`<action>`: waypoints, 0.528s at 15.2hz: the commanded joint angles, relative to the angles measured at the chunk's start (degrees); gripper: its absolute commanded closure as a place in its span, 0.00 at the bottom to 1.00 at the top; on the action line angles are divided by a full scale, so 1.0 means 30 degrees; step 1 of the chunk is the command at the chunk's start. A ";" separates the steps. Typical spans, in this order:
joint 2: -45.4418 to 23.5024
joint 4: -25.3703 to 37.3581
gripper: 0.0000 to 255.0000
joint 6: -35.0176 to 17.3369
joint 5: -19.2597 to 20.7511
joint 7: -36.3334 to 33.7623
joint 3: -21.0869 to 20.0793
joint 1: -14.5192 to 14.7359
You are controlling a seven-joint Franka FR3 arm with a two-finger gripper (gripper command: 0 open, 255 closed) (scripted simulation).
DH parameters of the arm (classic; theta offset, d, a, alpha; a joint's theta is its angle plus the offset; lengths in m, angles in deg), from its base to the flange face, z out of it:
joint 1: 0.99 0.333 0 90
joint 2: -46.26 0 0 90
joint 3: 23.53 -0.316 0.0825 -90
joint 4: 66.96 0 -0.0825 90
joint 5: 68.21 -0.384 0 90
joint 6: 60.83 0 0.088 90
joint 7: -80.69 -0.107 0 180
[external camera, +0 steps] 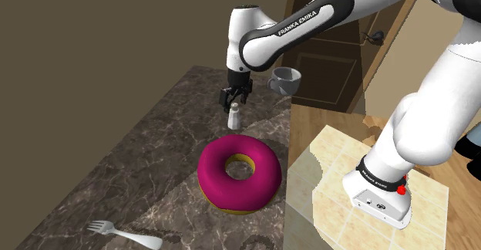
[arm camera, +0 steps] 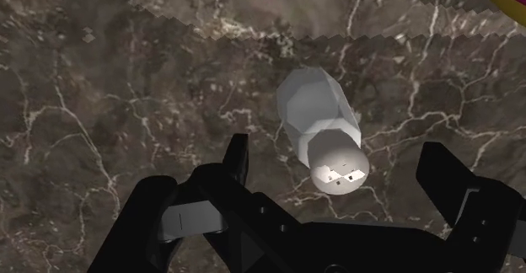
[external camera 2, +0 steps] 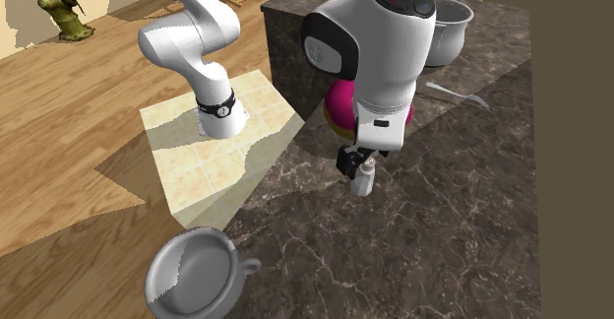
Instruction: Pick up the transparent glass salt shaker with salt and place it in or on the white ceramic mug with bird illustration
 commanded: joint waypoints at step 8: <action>-0.0104 -0.0087 1.00 -0.0199 0.0013 0.0013 0.0005 -0.0004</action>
